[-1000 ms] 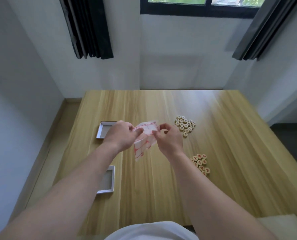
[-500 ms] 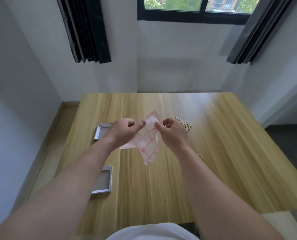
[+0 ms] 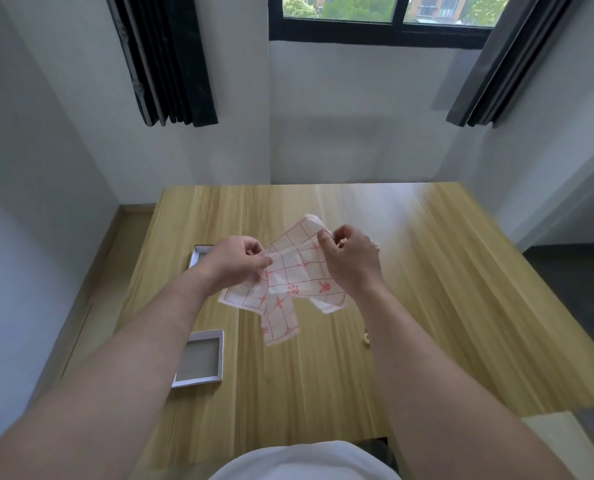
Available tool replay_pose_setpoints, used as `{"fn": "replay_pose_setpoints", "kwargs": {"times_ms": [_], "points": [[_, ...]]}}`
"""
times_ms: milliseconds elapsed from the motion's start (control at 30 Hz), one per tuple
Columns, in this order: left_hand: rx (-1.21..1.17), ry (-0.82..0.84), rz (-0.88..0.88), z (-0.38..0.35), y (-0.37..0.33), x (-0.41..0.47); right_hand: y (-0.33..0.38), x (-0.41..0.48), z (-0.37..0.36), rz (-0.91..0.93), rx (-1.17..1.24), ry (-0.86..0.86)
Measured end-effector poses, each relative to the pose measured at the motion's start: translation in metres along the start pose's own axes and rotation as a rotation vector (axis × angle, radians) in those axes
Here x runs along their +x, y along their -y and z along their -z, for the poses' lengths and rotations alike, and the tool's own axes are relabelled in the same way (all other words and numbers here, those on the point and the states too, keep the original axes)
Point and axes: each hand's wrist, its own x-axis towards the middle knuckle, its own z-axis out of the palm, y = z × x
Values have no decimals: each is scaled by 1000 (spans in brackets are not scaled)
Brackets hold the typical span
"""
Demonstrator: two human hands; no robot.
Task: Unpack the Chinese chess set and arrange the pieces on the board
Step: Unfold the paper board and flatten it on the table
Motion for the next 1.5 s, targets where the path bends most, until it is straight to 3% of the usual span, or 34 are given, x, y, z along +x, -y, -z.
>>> {"fn": "replay_pose_setpoints", "kwargs": {"times_ms": [133,200,300,400,533,600,667,700,767,867,933,1067,1167,1333,1433,1500], "points": [[95,-62,21,2,5,3,-12,4,-9,-80,81,34],[68,-9,84,5,6,4,-15,5,-9,-158,149,35],[-241,261,219,13,10,3,-23,8,-8,-254,231,14],[-478,522,140,19,19,1,-29,9,-10,-310,230,11],[-850,642,140,14,28,4,-37,8,-13,-302,76,-11],[-1105,580,152,5,33,8,-46,8,-18,-346,18,11],[-1406,369,233,-5,43,15,-55,11,-25,-406,-5,25],[-1477,293,224,-11,50,18,-60,12,-29,-432,-13,30],[-1494,312,199,-23,60,20,-71,14,-35,-484,-42,28],[-1282,454,335,-36,75,24,-89,23,-38,-534,-130,16],[-1079,434,458,-46,83,30,-99,29,-42,-557,-178,27],[-639,101,584,-67,93,63,-117,55,-62,-558,-200,110],[-240,-132,530,-81,102,83,-127,68,-73,-519,-117,180],[132,-253,435,-98,114,108,-150,72,-90,-408,-208,278],[459,-330,253,-110,122,106,-160,63,-95,-227,-423,311],[675,-266,53,-120,129,101,-163,54,-100,-111,-498,375]]}}
